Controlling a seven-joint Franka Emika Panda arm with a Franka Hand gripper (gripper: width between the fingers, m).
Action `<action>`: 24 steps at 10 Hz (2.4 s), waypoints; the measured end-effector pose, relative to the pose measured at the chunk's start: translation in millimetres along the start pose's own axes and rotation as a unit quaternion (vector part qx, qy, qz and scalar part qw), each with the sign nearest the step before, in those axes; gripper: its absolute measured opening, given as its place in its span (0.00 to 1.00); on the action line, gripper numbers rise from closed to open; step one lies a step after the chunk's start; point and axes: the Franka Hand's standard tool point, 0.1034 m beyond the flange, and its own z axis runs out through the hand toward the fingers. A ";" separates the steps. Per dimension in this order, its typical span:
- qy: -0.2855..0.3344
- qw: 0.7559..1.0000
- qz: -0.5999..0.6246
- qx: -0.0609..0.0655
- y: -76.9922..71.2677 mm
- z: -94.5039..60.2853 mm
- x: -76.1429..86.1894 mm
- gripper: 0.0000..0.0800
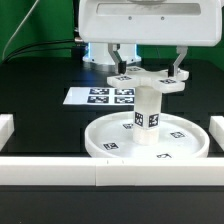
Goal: Assemble round table
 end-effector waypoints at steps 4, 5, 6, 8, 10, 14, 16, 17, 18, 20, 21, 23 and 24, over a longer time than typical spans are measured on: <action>-0.003 1.000 -0.001 -0.003 0.6 4.3 -1.7 0.81; -0.003 1.000 -0.002 -0.002 -0.6 4.3 -2.1 0.67; -0.003 1.000 -0.003 -0.002 -0.9 4.3 -2.2 0.55; -0.003 1.000 0.001 -0.002 -0.7 4.3 -2.1 0.55; -0.003 1.000 0.018 -0.002 -0.9 4.3 -2.2 0.55; -0.008 0.973 0.229 0.019 -0.5 4.8 -1.9 0.55; -0.008 0.935 0.354 0.034 -1.4 4.7 -1.5 0.55; -0.012 0.917 0.397 0.038 -1.5 4.7 -1.5 0.55; -0.016 0.901 0.431 0.042 -1.4 4.6 -1.5 0.55; -0.018 0.875 0.483 0.041 -2.1 4.5 -1.5 0.55; -0.019 0.866 0.499 0.041 -2.2 4.5 -1.5 0.55; -0.021 0.831 0.555 0.040 -2.6 4.4 -1.4 0.55; -0.025 0.806 0.591 0.041 -3.1 4.7 -1.8 0.55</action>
Offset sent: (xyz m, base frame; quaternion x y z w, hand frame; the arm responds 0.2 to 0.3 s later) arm 0.0022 0.0021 -0.0009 0.0006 0.0072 -0.0078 0.9999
